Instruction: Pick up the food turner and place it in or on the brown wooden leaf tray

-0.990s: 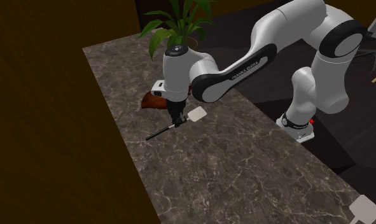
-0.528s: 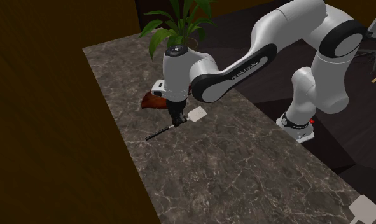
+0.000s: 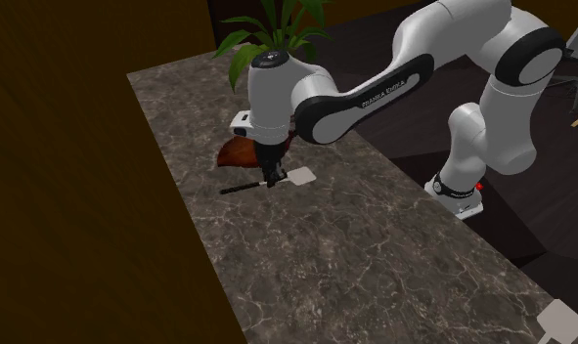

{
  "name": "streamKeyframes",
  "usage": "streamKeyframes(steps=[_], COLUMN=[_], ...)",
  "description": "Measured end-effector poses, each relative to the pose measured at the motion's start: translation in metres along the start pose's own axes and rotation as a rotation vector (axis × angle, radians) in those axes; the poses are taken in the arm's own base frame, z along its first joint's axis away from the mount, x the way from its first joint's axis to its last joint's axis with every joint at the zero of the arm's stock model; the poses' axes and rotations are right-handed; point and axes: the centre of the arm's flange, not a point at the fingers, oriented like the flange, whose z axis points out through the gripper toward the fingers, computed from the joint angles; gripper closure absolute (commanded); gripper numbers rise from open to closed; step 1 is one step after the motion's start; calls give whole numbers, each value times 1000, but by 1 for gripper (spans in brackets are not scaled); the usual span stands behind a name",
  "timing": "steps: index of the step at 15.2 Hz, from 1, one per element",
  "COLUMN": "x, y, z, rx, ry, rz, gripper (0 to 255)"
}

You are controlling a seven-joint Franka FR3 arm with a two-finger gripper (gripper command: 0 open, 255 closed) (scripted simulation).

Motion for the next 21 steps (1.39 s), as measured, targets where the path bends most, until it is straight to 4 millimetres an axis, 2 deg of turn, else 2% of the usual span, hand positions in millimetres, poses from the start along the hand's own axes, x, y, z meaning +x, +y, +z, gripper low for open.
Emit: streamKeyframes(steps=[12, 13, 16, 21], x=[3, 2, -7, -30], y=[0, 6, 38, 100], z=[-61, -64, -68, -77], rx=[0, 0, 0, 0], ry=[0, 0, 0, -1], rz=[0, 0, 1, 2], gripper=[255, 255, 255, 255])
